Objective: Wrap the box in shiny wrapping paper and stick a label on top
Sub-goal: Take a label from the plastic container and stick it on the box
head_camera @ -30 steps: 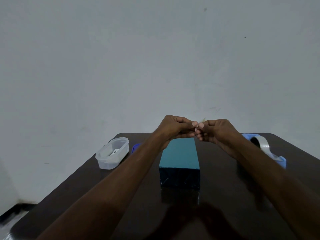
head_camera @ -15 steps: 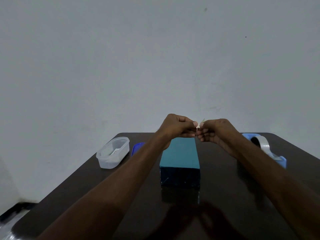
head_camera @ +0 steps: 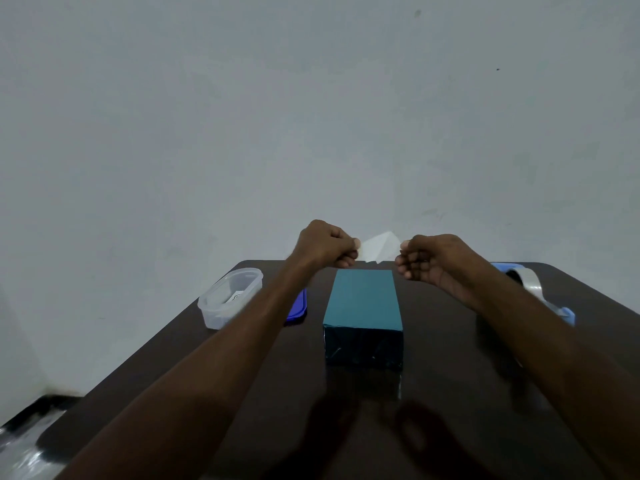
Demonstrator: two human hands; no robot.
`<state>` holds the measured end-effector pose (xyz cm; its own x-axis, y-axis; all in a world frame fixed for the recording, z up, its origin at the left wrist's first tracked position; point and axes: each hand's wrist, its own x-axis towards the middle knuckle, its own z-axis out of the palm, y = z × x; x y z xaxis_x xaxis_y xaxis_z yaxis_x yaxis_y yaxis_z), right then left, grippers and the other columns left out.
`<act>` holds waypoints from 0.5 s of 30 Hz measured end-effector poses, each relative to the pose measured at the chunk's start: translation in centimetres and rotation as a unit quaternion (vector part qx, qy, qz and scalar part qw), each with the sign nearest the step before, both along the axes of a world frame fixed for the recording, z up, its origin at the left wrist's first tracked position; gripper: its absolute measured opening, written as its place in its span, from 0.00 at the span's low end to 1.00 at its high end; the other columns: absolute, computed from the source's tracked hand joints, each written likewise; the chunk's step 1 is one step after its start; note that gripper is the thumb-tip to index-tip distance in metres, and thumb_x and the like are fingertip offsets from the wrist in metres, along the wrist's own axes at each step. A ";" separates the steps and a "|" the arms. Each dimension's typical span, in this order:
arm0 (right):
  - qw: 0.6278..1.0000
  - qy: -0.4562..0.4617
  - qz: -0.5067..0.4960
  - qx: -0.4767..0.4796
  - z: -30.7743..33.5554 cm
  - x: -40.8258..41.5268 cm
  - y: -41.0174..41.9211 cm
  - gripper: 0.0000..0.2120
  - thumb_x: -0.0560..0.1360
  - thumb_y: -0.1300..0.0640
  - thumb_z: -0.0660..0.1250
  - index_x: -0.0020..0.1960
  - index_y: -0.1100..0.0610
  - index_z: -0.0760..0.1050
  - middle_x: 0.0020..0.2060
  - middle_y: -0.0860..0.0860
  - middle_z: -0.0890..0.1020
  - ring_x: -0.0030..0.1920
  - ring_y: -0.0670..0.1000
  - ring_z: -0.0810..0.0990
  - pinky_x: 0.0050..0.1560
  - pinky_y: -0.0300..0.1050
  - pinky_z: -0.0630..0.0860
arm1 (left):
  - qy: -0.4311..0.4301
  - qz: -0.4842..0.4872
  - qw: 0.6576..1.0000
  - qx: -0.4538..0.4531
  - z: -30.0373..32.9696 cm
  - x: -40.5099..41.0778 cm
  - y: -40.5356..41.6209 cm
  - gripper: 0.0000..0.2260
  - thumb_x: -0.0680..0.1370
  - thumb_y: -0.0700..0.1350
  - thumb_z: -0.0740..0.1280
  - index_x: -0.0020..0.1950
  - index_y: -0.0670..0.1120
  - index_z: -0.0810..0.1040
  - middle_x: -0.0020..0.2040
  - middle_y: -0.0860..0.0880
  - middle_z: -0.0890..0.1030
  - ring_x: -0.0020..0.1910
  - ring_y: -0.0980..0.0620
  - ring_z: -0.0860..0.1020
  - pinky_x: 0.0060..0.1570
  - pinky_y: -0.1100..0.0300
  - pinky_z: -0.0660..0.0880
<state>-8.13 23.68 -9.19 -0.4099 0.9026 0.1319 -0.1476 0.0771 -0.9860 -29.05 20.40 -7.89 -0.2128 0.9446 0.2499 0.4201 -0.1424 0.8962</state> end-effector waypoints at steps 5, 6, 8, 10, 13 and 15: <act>1.000 -0.016 0.014 -0.003 0.2 0.3 -0.5 0.04 0.75 0.64 0.64 0.43 0.63 0.76 0.35 0.58 0.80 0.34 0.53 0.79 0.37 0.45 0.76 | 0.068 0.080 0.992 -0.071 -0.9 -4.3 -0.9 0.07 0.74 0.40 0.73 0.43 0.34 0.83 0.38 0.39 0.85 0.31 0.51 0.82 0.35 0.62 0.81; 1.000 -0.019 0.015 -0.003 0.0 0.3 -0.6 0.04 0.75 0.64 0.64 0.43 0.63 0.76 0.35 0.58 0.80 0.34 0.53 0.78 0.37 0.45 0.76 | 0.074 0.094 0.989 -0.092 -1.3 -4.9 -1.1 0.07 0.74 0.39 0.73 0.43 0.34 0.83 0.38 0.38 0.84 0.30 0.50 0.81 0.35 0.62 0.82; 1.000 -0.021 0.017 -0.005 -0.2 0.0 -0.8 0.03 0.75 0.64 0.64 0.44 0.62 0.76 0.35 0.57 0.80 0.34 0.52 0.78 0.37 0.44 0.75 | 0.101 0.132 0.976 -0.138 -2.2 -6.3 -1.4 0.06 0.74 0.37 0.72 0.42 0.33 0.82 0.38 0.38 0.84 0.29 0.49 0.81 0.37 0.59 0.82; 0.999 -0.026 0.019 -0.010 -0.4 -0.4 -1.1 0.03 0.75 0.63 0.64 0.44 0.62 0.75 0.35 0.57 0.80 0.33 0.52 0.77 0.35 0.44 0.74 | 0.158 0.152 0.955 -0.201 -3.4 -7.6 -1.7 0.04 0.74 0.38 0.71 0.40 0.38 0.81 0.37 0.40 0.84 0.31 0.48 0.81 0.44 0.54 0.83; 0.998 -0.052 0.012 -0.019 -0.4 -1.2 -1.5 0.03 0.74 0.62 0.64 0.42 0.61 0.74 0.33 0.55 0.79 0.30 0.51 0.76 0.32 0.42 0.73 | 0.281 0.156 0.896 -0.308 -5.3 -8.3 -2.3 0.09 0.76 0.43 0.70 0.36 0.45 0.80 0.38 0.46 0.85 0.37 0.51 0.83 0.54 0.55 0.81; 0.997 -0.073 0.000 -0.030 -0.3 -1.9 -1.8 0.05 0.74 0.62 0.64 0.39 0.60 0.73 0.32 0.54 0.78 0.29 0.50 0.75 0.30 0.41 0.72 | 0.310 0.163 0.875 -0.335 -6.1 -8.1 -2.6 0.08 0.75 0.42 0.71 0.36 0.43 0.79 0.34 0.47 0.84 0.32 0.52 0.82 0.48 0.58 0.81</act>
